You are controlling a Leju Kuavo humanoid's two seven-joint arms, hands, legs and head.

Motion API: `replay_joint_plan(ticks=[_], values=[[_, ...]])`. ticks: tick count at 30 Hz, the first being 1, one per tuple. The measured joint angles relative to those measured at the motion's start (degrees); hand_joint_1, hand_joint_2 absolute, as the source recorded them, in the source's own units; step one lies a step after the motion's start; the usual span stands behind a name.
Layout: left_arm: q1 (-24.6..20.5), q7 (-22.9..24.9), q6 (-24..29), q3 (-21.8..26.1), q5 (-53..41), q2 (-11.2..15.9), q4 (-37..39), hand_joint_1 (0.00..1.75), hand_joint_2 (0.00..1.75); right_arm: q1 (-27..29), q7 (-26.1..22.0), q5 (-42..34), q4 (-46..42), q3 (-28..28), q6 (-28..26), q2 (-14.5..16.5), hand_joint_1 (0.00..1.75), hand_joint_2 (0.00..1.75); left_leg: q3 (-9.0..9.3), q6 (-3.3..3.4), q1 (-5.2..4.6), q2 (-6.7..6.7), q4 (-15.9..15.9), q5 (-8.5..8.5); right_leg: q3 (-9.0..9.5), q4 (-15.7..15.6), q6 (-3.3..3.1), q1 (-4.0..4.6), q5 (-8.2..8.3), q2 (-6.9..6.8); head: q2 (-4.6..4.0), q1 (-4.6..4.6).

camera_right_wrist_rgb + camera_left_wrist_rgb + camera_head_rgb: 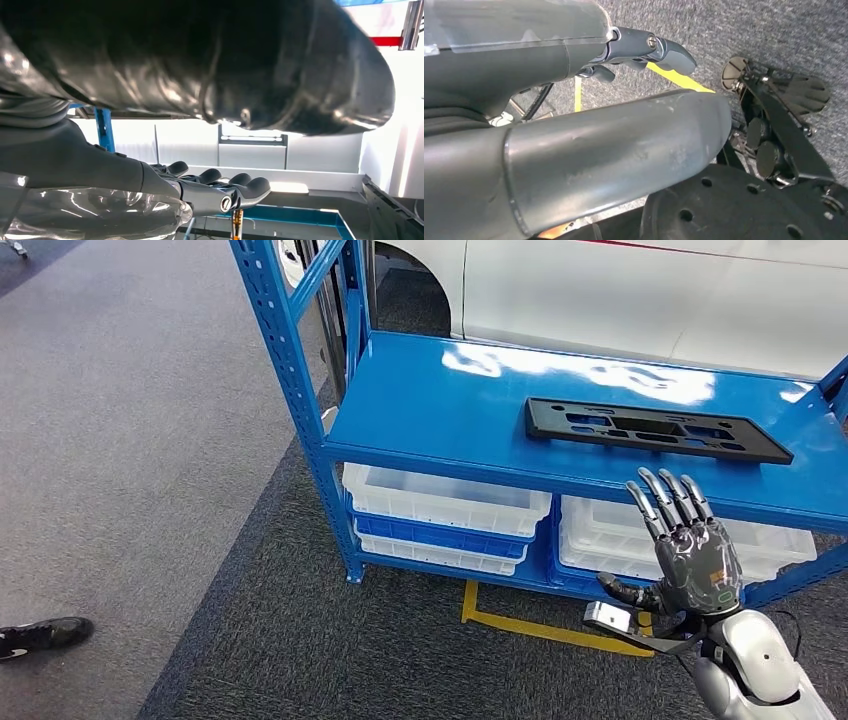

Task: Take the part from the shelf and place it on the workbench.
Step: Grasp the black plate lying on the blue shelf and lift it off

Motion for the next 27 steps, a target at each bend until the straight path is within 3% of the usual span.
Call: replay_joint_plan(ticks=[20,27], values=[[0.0,-0.1,0.0,0.1,-0.3,0.0,0.0,0.0,0.0,0.5,0.8,0.0,-0.5,-0.8,0.1,-0.7,0.0,0.0,-0.01,0.0,-0.01,0.0,0.0,0.0,-0.01,0.0,0.01,-0.02,0.0,0.0,0.0,0.0],[0.0,-0.1,0.2,0.1,-0.5,0.0,0.0,0.0,0.0,0.9,3.9,2.9,-0.3,-1.7,2.3,-1.8,0.0,0.0,-0.02,0.0,-0.01,-0.01,0.0,0.0,-0.01,0.0,0.02,-0.02,-0.01,-0.01,0.0,0.0]])
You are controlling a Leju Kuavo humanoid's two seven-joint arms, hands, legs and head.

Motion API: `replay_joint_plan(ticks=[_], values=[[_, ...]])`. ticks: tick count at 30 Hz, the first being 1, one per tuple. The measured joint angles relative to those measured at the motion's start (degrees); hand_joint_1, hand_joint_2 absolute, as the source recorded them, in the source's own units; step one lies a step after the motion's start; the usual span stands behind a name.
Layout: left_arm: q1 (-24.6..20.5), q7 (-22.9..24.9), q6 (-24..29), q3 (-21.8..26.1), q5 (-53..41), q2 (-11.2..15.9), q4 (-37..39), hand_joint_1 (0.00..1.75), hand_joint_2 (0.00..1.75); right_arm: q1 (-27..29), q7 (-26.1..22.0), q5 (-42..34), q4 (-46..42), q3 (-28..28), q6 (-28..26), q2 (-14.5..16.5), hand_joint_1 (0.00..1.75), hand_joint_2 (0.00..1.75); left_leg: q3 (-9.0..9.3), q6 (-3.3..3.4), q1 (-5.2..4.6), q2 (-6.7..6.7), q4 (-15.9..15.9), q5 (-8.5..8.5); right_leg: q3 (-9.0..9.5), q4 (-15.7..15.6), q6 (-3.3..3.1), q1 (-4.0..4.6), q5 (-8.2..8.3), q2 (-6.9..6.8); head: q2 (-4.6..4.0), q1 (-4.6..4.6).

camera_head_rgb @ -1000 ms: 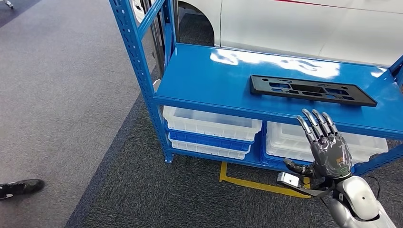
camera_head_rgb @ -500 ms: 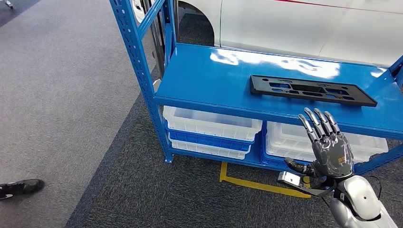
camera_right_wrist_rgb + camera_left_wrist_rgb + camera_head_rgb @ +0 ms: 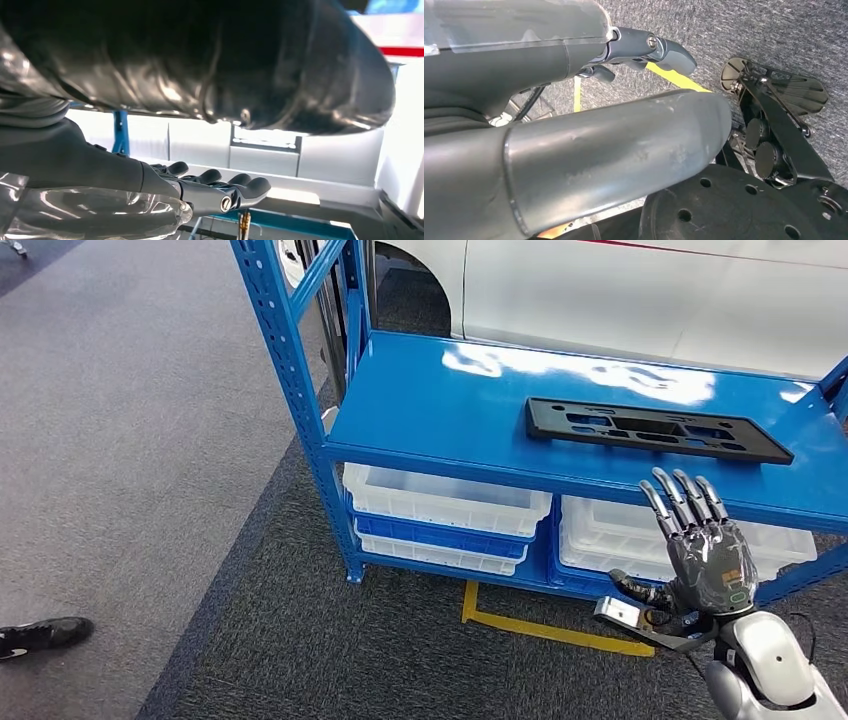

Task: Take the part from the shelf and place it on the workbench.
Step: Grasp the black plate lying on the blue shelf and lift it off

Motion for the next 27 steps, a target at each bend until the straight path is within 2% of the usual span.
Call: replay_joint_plan(ticks=[14,21,24,27], values=[[0.1,0.0,0.4,0.0,0.0,-0.2,0.0,0.0,0.0,-0.1,1.9,1.0,2.7,-2.1,1.3,-1.2,0.0,0.0,0.0,0.0,0.0,-0.02,0.0,0.0,0.0,0.0,0.0,0.01,0.0,-0.01,0.0,0.0],[0.1,0.0,0.4,0.0,0.0,-0.2,0.0,0.0,0.0,0.0,2.2,1.0,2.7,-2.1,1.3,-1.2,0.0,0.0,-0.1,0.22,-0.34,0.0,0.3,-0.14,0.01,0.0,0.17,-0.36,0.05,-0.05,0.0,0.0],[0.1,0.0,0.4,0.0,-0.1,-0.2,0.0,0.0,0.0,0.0,2.2,1.0,2.7,-2.1,1.3,-1.2,0.0,0.0,-0.27,0.55,-0.52,-0.04,0.4,-0.24,0.04,-0.2,0.53,-0.55,0.12,-0.17,0.0,0.0],[0.1,-0.1,0.4,0.0,-0.1,-0.3,0.0,0.0,0.0,0.1,2.2,0.9,2.7,-2.3,1.3,-1.2,0.0,0.0,0.36,1.53,-0.16,-0.21,-1.0,0.36,0.08,0.3,1.1,-0.55,-0.45,0.27,0.0,0.03]])
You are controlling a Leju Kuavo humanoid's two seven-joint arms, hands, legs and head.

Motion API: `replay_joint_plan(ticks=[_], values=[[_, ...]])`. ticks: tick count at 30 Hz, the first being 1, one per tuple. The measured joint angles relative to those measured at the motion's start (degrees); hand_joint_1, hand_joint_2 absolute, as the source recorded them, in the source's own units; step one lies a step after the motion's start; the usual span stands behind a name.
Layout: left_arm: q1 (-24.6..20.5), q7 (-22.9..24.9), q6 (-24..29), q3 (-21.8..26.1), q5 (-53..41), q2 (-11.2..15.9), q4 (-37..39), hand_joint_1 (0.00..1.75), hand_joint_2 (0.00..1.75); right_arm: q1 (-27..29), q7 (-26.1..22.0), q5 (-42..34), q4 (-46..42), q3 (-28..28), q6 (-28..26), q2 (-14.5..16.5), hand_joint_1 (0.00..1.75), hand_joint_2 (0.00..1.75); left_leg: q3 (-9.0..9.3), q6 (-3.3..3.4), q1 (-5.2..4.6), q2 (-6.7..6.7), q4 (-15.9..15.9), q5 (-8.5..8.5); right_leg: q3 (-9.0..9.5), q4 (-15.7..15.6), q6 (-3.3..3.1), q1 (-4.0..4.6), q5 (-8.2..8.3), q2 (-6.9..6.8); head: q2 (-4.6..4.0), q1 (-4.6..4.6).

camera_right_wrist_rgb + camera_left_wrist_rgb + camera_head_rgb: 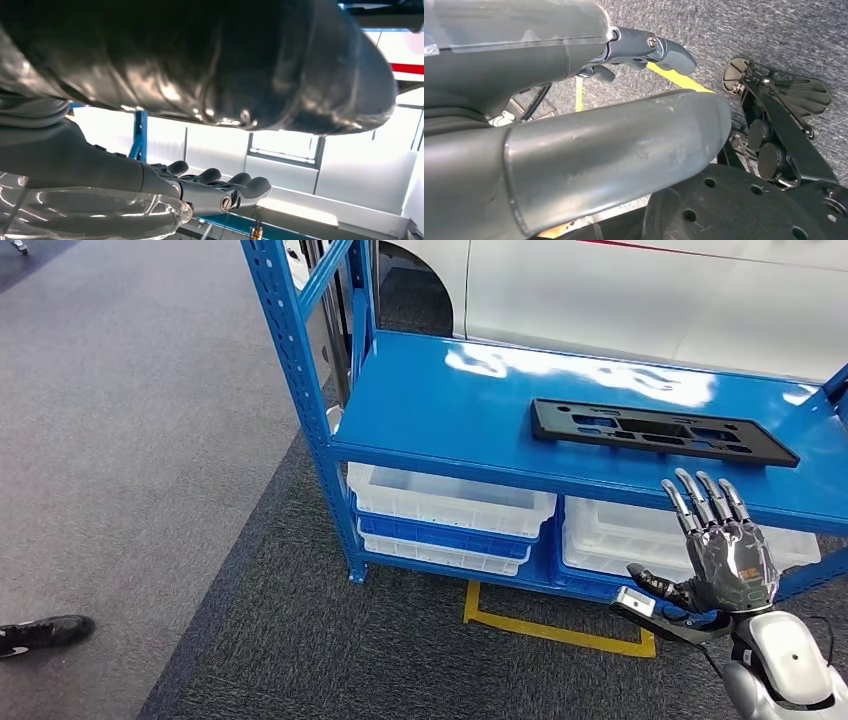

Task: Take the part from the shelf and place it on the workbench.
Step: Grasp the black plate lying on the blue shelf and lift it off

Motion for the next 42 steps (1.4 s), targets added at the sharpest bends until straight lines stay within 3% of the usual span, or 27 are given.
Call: replay_joint_plan(ticks=[2,4,5,6,8,10,14,16,17,19,20,21,22,24,25,27,31,33,35,36,37,39,40,42], values=[[0.0,-0.1,0.0,0.0,0.0,-0.1,0.0,0.0,0.0,0.2,0.1,-0.1,0.0,-0.3,0.1,-0.2,0.0,0.0,0.69,0.55,0.33,-0.1,-0.9,0.46,-2.17,4.7,0.11,-0.14,-2.53,1.15,0.0,0.07],[0.0,-0.1,0.0,0.0,0.0,-0.1,0.0,0.0,0.0,0.5,0.1,-0.2,0.0,-0.5,0.2,-0.3,0.0,0.0,0.8,0.76,0.38,-0.29,-0.9,0.37,-6.35,12.0,0.29,-0.27,-5.44,1.76,0.0,0.09],[0.0,-0.2,0.0,0.0,-0.1,-0.1,0.0,0.0,0.0,0.8,0.1,-0.3,0.0,-0.5,0.2,-0.3,0.0,0.0,0.9,0.7,0.41,-0.48,-0.9,0.21,-7.94,14.3,0.46,-0.4,-5.61,1.82,0.0,0.1],[0.0,-0.2,0.0,0.0,-0.1,-0.1,0.0,0.0,0.0,1.0,0.1,-0.3,0.0,-0.6,0.3,-0.3,0.0,0.0,1.07,0.55,0.48,-0.7,-0.8,-0.03,-8.58,14.5,0.63,-0.57,-4.59,1.83,0.0,0.09],[0.0,-0.2,0.0,0.0,-0.1,-0.2,0.0,0.0,0.0,1.2,0.1,-0.4,0.0,-0.8,0.5,-0.3,0.0,0.0,1.6,-0.08,0.76,-1.17,-0.2,-0.87,-6.79,8.9,1.03,-1.03,0.05,1.85,0.0,0.09],[0.0,-0.3,-0.1,0.0,-0.1,-0.2,0.0,0.0,0.0,1.2,0.1,-0.5,0.0,-1.1,0.8,-0.4,0.0,0.0,1.63,-0.99,0.81,-1.56,0.7,-1.89,-4.34,3.3,1.15,-1.08,2.49,2.21,0.0,0.14],[0.0,-0.3,-0.2,0.0,-0.2,-0.1,0.0,0.0,0.0,1.6,0.0,-0.8,-0.2,-1.3,0.9,-0.5,0.0,0.0,1.25,-2.16,0.79,-1.82,1.4,-2.73,-3.85,2.1,-0.22,-0.74,1.62,2.49,0.0,0.18],[0.0,-0.3,-0.3,0.0,-0.2,-0.1,0.0,0.0,0.0,1.6,0.0,-0.8,-0.4,-1.5,0.9,-0.6,0.0,0.0,0.23,-2.68,0.88,-1.03,4.0,-4.16,-3.35,1.9,-1.08,-0.74,1.35,2.24,0.0,0.14],[0.0,-0.4,-0.3,0.0,-0.2,-0.1,0.0,0.0,0.0,1.7,0.0,-0.8,-0.5,-1.5,0.9,-0.6,0.0,0.0,-1.3,-2.88,0.87,-0.57,7.1,-5.52,-3.04,1.8,-1.44,-0.71,1.18,2.06,0.0,0.11],[0.0,-0.4,-0.3,0.0,-0.2,-0.1,0.0,0.0,0.0,1.7,0.0,-0.8,-0.6,-1.6,0.9,-0.6,0.0,0.0,-6.09,-3.0,0.84,-0.16,15.3,-8.26,-2.56,1.8,-1.92,-0.46,0.72,1.75,0.0,0.08],[0.0,-0.5,-0.3,0.0,-0.2,-0.1,0.0,0.0,0.0,1.8,0.0,-0.8,-0.6,-1.6,0.9,-0.6,0.0,0.0,-8.2,-2.9,0.82,-0.14,18.2,-8.61,-2.29,1.8,-2.05,-0.29,0.47,1.66,0.0,0.08],[0.1,-0.5,-0.3,0.0,-0.2,-0.1,0.0,0.0,0.0,1.8,-0.1,-0.8,-0.6,-1.6,0.9,-0.6,0.0,0.0,-9.41,-2.67,0.77,-0.14,19.1,-7.74,-1.94,1.8,-2.12,-0.12,0.18,1.62,0.0,0.08],[0.1,-0.5,-0.3,0.0,-0.2,-0.1,0.0,0.0,0.0,1.8,-0.1,-0.8,-0.6,-1.6,0.9,-0.6,0.0,0.0,-9.46,-2.27,0.65,-0.14,17.7,-5.69,-1.47,1.8,-2.15,0.09,-0.13,1.61,0.0,0.08],[0.2,-0.5,-0.3,0.0,-0.2,0.0,0.1,0.0,0.0,1.9,-0.1,-0.8,-0.6,-1.6,0.9,-0.5,0.0,0.0,-7.16,-0.88,0.17,-0.08,10.4,-0.48,-0.39,1.7,-2.15,0.42,-0.85,1.57,0.0,0.12],[0.2,-0.5,-0.3,0.0,-0.2,0.0,0.1,0.0,0.0,1.9,-0.1,-0.8,-0.6,-1.6,0.9,-0.5,0.0,0.0,-5.94,-0.2,-0.12,0.01,7.1,1.17,-0.03,1.6,-2.06,0.53,-1.16,1.59,0.0,0.14],[0.2,-0.5,-0.4,0.0,-0.2,0.1,0.3,0.0,0.0,2.0,-0.1,-0.8,-0.7,-1.6,0.9,-0.5,0.0,0.0,-4.69,0.61,-0.59,0.13,4.1,1.59,0.07,1.4,-1.63,0.43,-1.41,1.55,0.0,0.18],[0.4,-0.5,-0.3,0.0,-0.2,0.0,0.3,0.0,0.0,2.0,-0.1,-0.8,-1.0,-1.8,0.9,-0.7,0.0,0.0,-3.03,0.78,-0.1,0.01,1.1,1.93,0.1,1.9,-0.5,0.36,-2.32,1.49,0.0,0.21],[0.3,-0.5,-0.4,0.0,-0.2,0.0,0.3,0.0,0.0,1.9,-0.1,-0.8,-1.0,-1.8,0.9,-0.8,0.0,0.0,-2.0,0.91,0.1,-0.01,0.1,1.93,-2.74,7.5,-0.06,0.3,-4.87,1.79,0.0,0.29],[0.3,-0.5,-0.4,0.0,-0.2,-0.1,0.3,0.0,0.0,2.1,-0.1,-0.8,-1.0,-1.8,0.9,-0.8,0.0,0.0,-1.47,0.97,0.11,-0.09,0.1,1.41,-7.36,14.6,0.44,0.06,-6.88,1.98,0.0,0.29],[0.3,-0.5,-0.4,0.0,-0.2,-0.1,0.3,0.0,0.0,2.2,-0.1,-0.8,-1.0,-1.8,0.9,-0.8,0.0,0.0,-1.21,0.93,0.12,-0.16,0.2,1.09,-8.9,16.3,0.67,-0.09,-6.56,1.98,0.0,0.29],[0.3,-0.5,-0.4,0.0,-0.2,-0.1,0.3,0.0,0.0,2.2,-0.1,-0.8,-0.9,-1.8,0.9,-0.8,0.0,0.0,-0.82,0.83,0.17,-0.23,0.3,0.7,-9.25,15.5,0.87,-0.26,-4.78,1.98,0.0,0.29],[0.3,-0.5,-0.4,0.0,-0.2,-0.2,0.3,0.0,0.0,2.2,-0.1,-0.8,-0.9,-1.8,0.9,-0.8,0.0,0.0,0.02,0.39,0.28,-0.36,0.7,-0.29,-7.1,8.8,1.11,-0.58,0.44,1.96,0.0,0.3],[0.3,-0.5,-0.4,0.0,-0.2,-0.2,0.3,0.0,0.0,2.2,-0.1,-0.8,-0.9,-1.8,0.9,-0.8,0.0,0.0,0.29,0.02,0.24,-0.46,1.1,-0.86,-5.69,5.1,1.04,-0.56,2.27,1.98,0.0,0.3],[0.2,-0.5,-0.4,0.0,-0.2,-0.2,0.3,0.0,0.0,2.2,-0.1,-0.8,-0.9,-1.8,0.9,-0.9,0.0,0.0,0.24,-0.67,0.08,-0.62,1.5,-1.57,-4.45,2.1,0.47,-0.34,2.8,2.05,0.0,0.26]])
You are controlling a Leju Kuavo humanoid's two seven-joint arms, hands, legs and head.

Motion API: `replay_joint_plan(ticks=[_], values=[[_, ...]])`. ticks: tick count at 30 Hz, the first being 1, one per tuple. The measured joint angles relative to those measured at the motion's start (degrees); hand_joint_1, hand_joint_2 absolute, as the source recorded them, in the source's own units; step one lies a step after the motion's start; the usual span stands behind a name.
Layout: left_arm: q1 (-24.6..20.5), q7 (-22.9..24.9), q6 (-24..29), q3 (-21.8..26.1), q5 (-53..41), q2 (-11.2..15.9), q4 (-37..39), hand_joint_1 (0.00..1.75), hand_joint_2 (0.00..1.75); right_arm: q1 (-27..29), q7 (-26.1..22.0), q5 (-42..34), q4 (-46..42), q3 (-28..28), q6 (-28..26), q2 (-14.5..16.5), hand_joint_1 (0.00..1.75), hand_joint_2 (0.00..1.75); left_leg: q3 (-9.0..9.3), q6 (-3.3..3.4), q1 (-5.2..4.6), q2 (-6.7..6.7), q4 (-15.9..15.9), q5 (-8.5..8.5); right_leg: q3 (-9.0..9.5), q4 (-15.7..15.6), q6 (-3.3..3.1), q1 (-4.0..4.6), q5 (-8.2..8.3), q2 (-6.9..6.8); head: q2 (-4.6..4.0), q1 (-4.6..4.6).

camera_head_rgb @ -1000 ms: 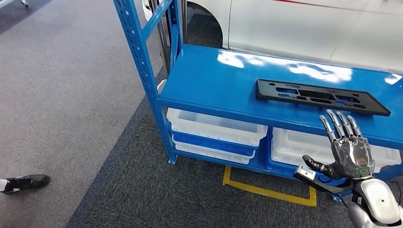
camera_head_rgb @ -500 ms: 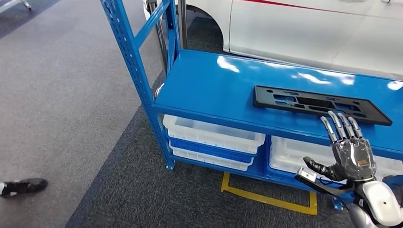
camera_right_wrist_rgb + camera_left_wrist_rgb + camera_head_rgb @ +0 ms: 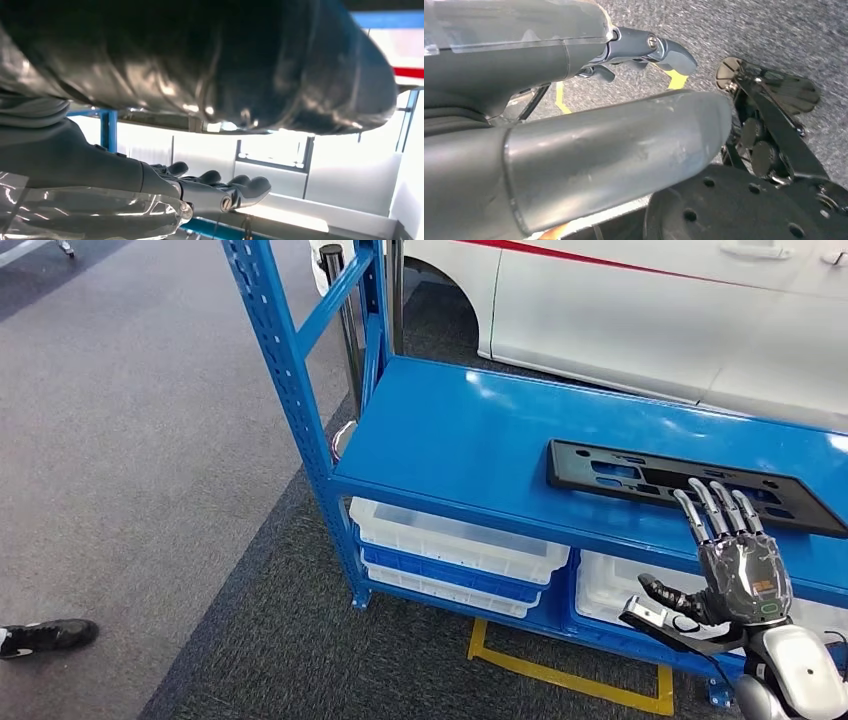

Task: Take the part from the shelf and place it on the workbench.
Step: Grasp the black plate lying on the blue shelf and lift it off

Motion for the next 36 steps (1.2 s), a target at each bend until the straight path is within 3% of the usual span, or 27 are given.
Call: replay_joint_plan(ticks=[3,5,7,9,10,11,13,14,18,20,21,23,24,25,26,28,29,32,34,36], values=[[-0.1,0.0,0.0,0.0,0.0,0.0,0.0,0.0,0.0,0.0,0.0,0.0,0.0,0.0,0.0,0.0,0.0,0.0,0.15,-0.8,-0.02,0.04,0.3,-0.68,0.2,-0.3,-1.13,0.01,-0.53,0.07,0.0,-0.04],[-0.1,0.0,0.0,0.0,0.0,0.0,0.0,0.0,0.0,-0.1,0.0,0.0,0.0,0.0,0.0,0.0,0.0,0.0,-1.08,-1.36,0.08,0.26,3.6,-2.52,0.82,-0.6,-1.88,-0.22,-0.79,-0.09,0.0,-0.1],[-0.2,0.0,-0.1,0.0,0.0,0.0,0.0,0.0,0.0,-0.1,0.2,-0.2,-0.1,0.0,0.8,0.0,0.0,0.0,-5.12,-1.76,0.24,0.44,11.2,-5.63,1.34,-0.7,-2.42,-0.17,-1.21,-0.33,-0.01,-0.18],[0.0,0.1,-0.3,0.0,0.0,0.0,0.0,0.0,0.0,-0.1,0.5,-0.6,-0.1,0.0,2.0,-0.1,0.0,0.0,-9.07,-1.92,0.34,0.46,17.1,-6.72,1.81,-0.7,-2.54,-0.12,-1.68,-0.42,-0.01,-0.18],[0.1,0.1,-0.3,0.0,0.0,0.0,0.0,0.0,0.0,-0.1,0.5,-0.8,-0.1,-0.1,2.6,-0.1,0.0,0.0,-9.63,-1.87,0.36,0.47,16.9,-5.41,2.18,-0.7,-2.49,-0.11,-1.97,-0.41,-0.01,-0.17],[0.2,0.2,-0.4,0.0,0.0,0.0,0.0,0.0,0.0,-0.1,0.5,-0.9,-0.1,-0.2,2.9,-0.1,0.0,0.0,-8.98,-1.71,0.36,0.48,14.4,-3.05,2.66,-0.7,-2.39,-0.12,-2.3,-0.37,0.0,-0.17],[0.3,0.4,-0.4,0.0,0.0,0.1,0.0,0.0,0.0,-0.1,0.5,-1.1,-0.1,-0.4,3.2,-0.1,0.0,0.0,-6.19,-1.17,0.21,0.5,6.7,1.7,3.66,-0.7,-2.05,-0.04,-3.03,-0.31,0.0,-0.15],[0.4,0.4,-0.3,0.0,0.0,0.1,0.0,0.0,0.0,-0.1,0.5,-1.2,-0.2,-0.5,3.2,-0.1,0.0,0.0,-4.96,-0.88,0.08,0.52,3.8,2.75,3.94,-0.7,-1.79,0.04,-3.3,-0.26,0.0,-0.16],[0.4,0.6,-0.3,0.0,0.0,0.0,0.0,0.0,0.0,-0.1,0.5,-1.2,-0.2,-0.8,3.4,-0.3,0.0,0.0,-3.66,-0.01,-0.12,0.45,1.1,2.59,4.35,-1.3,-0.52,0.1,-3.69,-0.28,0.0,-0.12],[0.5,0.8,-0.3,0.0,0.1,0.0,0.0,0.0,0.0,-0.2,0.5,-1.2,-0.3,-0.9,3.7,-0.5,0.0,0.0,-2.83,0.63,0.18,0.47,0.0,2.81,3.61,0.7,-0.12,0.03,-5.0,-0.25,0.0,-0.06],[0.5,0.9,-0.2,0.0,0.1,-0.1,0.0,0.0,0.0,-0.2,0.5,-1.2,-0.3,-0.9,3.9,-0.6,0.0,0.0,-2.42,0.91,0.25,0.5,-0.4,2.84,2.19,3.5,-0.01,0.03,-6.35,-0.2,0.0,-0.02],[0.5,1.2,-0.2,0.0,0.2,-0.1,0.0,0.0,0.0,0.0,0.4,-1.2,-0.2,-0.8,4.5,-0.6,0.0,0.0,-1.98,1.31,0.13,0.51,-0.6,2.52,-2.34,11.1,0.17,0.11,-9.03,-0.11,0.0,0.01],[0.5,1.5,-0.1,0.1,0.2,-0.2,0.0,0.0,0.0,0.2,0.3,-1.2,-0.1,-0.7,4.7,-0.6,0.0,0.0,-1.74,1.43,0.05,0.48,-0.6,2.28,-4.21,13.6,0.25,0.12,-9.27,-0.09,0.0,0.02],[0.6,1.7,-0.1,0.1,0.2,-0.3,0.0,0.0,0.0,0.3,0.3,-1.1,0.0,-0.6,4.9,-0.6,0.0,0.0,-1.4,1.46,-0.01,0.43,-0.6,1.98,-5.17,14.2,0.28,0.12,-8.29,-0.09,0.0,0.02],[0.6,2.0,0.0,0.1,0.3,-0.3,0.0,0.0,0.0,0.4,0.2,-1.1,0.1,-0.6,5.1,-0.6,0.0,0.0,-0.96,1.42,-0.04,0.37,-0.5,1.63,-4.98,12.5,0.23,0.12,-6.17,-0.1,0.0,0.03],[0.7,2.4,0.1,0.3,0.3,-0.5,0.0,0.0,0.0,0.4,0.2,-1.1,0.2,-0.5,5.2,-0.6,0.0,0.0,-0.12,1.12,-0.09,0.26,-0.3,0.75,-2.5,5.6,-0.06,0.16,-1.21,-0.11,0.0,0.03],[0.8,2.8,0.1,0.4,0.4,-0.5,0.0,0.0,0.0,0.4,0.2,-1.1,0.3,-0.4,5.4,-0.7,0.0,0.0,0.12,0.85,-0.18,0.19,-0.1,0.29,-1.25,2.5,-0.28,0.3,0.03,-0.09,0.0,0.03],[0.8,4.0,0.4,0.7,0.6,-0.7,0.0,0.0,0.0,0.2,-0.1,-1.2,0.7,-0.2,6.0,-0.8,0.0,0.0,0.08,0.0,-0.36,0.13,0.3,-0.44,-0.15,-0.3,-1.06,0.76,-0.31,0.04,0.0,0.0],[0.9,4.5,0.6,0.9,0.8,-0.9,0.0,0.0,0.0,0.2,-0.3,-1.5,1.0,0.1,6.4,-0.9,0.0,0.0,0.01,-0.58,-0.33,0.28,0.8,-1.06,0.23,-0.7,-1.63,0.45,-0.45,0.09,0.0,0.0],[1.0,4.6,0.7,1.0,0.8,-1.0,0.0,0.0,0.0,0.1,-0.7,-2.1,1.3,0.4,6.9,-0.9,0.0,0.0,-1.88,-1.28,-0.18,0.41,5.0,-3.16,0.96,-1.2,-2.26,0.07,-0.68,-0.04,0.0,-0.08]])
